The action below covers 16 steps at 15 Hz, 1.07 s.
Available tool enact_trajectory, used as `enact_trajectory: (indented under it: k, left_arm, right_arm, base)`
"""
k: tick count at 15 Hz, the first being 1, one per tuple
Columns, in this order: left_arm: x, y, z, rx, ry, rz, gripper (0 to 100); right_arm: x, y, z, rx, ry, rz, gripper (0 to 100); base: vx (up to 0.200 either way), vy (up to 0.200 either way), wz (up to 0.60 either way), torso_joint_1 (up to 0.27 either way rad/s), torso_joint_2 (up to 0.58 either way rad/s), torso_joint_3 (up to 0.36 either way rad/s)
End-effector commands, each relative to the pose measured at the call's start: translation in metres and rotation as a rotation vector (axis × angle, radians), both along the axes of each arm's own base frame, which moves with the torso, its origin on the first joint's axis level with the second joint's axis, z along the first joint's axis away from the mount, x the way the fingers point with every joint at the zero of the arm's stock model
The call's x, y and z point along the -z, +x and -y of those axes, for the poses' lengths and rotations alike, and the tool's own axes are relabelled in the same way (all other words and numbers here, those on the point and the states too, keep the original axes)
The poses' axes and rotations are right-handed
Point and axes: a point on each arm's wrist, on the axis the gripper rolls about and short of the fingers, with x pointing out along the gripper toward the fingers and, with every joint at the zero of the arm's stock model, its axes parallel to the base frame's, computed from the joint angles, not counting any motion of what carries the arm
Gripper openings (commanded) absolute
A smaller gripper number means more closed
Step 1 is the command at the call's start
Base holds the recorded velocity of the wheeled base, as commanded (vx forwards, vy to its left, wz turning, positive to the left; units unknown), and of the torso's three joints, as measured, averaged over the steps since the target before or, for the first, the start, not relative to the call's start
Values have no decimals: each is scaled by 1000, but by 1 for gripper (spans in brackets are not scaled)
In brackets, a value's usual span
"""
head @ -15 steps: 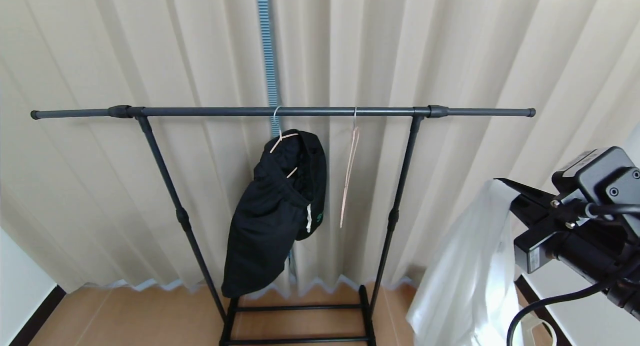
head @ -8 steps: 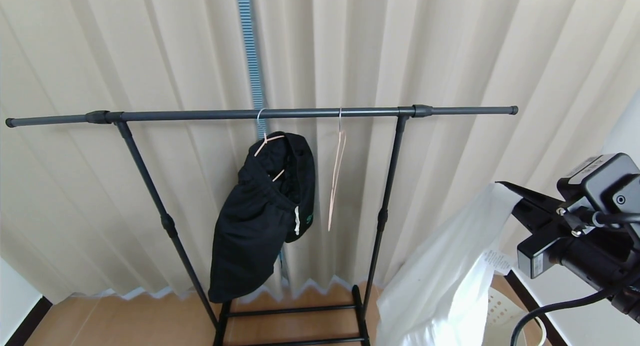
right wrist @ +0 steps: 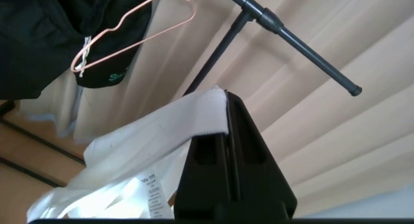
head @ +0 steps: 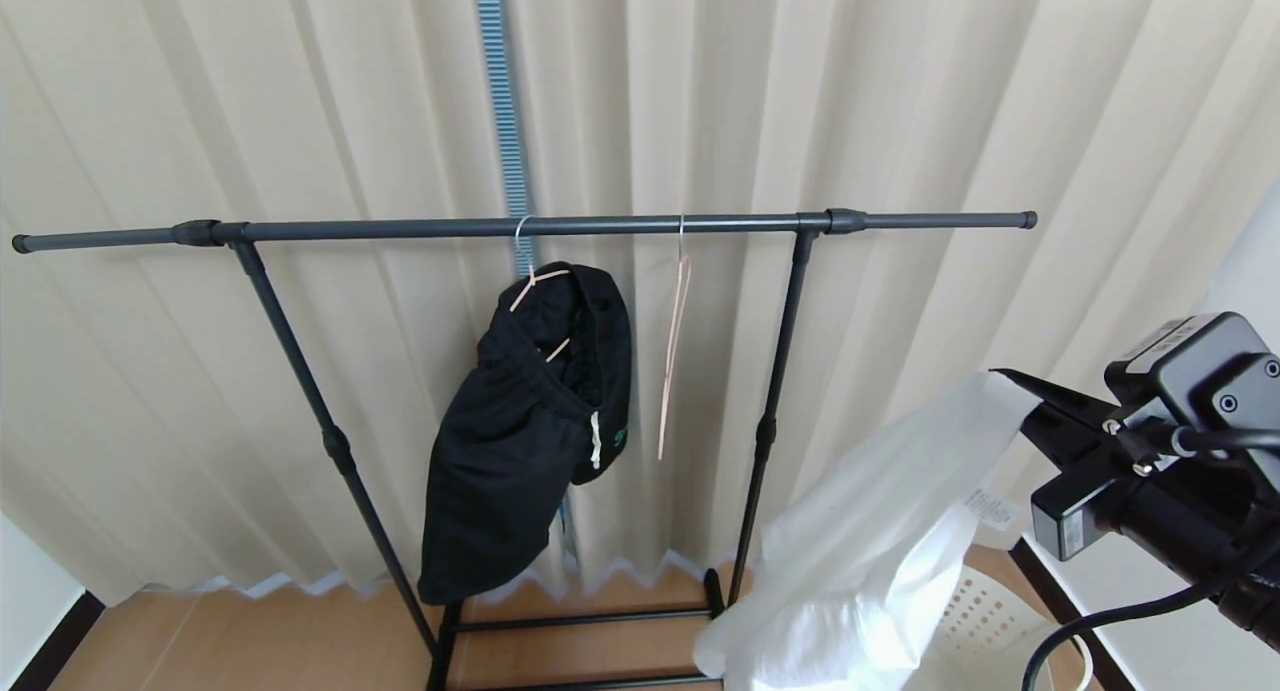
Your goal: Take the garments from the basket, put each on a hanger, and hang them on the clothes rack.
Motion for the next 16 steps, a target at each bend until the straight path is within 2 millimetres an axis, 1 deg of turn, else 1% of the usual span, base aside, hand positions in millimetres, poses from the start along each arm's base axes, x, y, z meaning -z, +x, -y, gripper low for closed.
enact_trajectory:
  k: [1,2,3,4,5,6,8,10,11,13,15,16]
  left_arm:
    - [-7,-3,0,-2,1,3,100]
    - [-22,-6,0,-10,-27,-64,100]
    - [-30,-6,0,-9,-47,-88,100]
    - [-49,-2,0,-13,-90,-151,100]
    - [-52,-1,0,-13,-90,-165,100]
    - [-62,9,0,-13,-90,-239,100]
    - [-69,25,0,-8,-87,-343,100]
    - [-82,41,1,33,-78,-403,100]
    - [-87,49,3,92,-64,-435,100]
    - [-92,75,15,240,-45,-532,100]
    - [-95,114,39,347,-57,-598,100]
    - [-95,133,55,389,-56,-617,100]
  right_arm:
    - [-1,1,-2,-3,11,0,0]
    - [-1,5,-5,-1,40,-25,0]
    - [-1,6,-6,1,47,-38,0]
    - [-2,8,-8,10,74,-109,0]
    - [-3,9,-8,10,84,-129,0]
    - [-10,11,-11,4,143,-272,0]
    - [-21,9,-10,-90,218,-480,0]
    - [-35,9,-4,-142,281,-593,0]
    - [-36,10,-4,-163,295,-609,0]
    - [-30,17,-5,-144,289,-633,0]
    - [-26,22,-8,-138,288,-643,0]
    - [-26,25,-10,-133,308,-638,0]
  base:
    - [0,0,0,0,0,0]
    - [0,0,0,0,0,0]
    - [0,0,0,0,0,0]
    - [0,0,0,0,0,0]
    - [0,0,0,0,0,0]
    - [0,0,0,0,0,0]
    - [0,0,0,0,0,0]
    - [0,0,0,0,0,0]
    - [0,0,0,0,0,0]
    - [0,0,0,0,0,0]
    - [0,0,0,0,0,0]
    - [0,0,0,0,0,0]
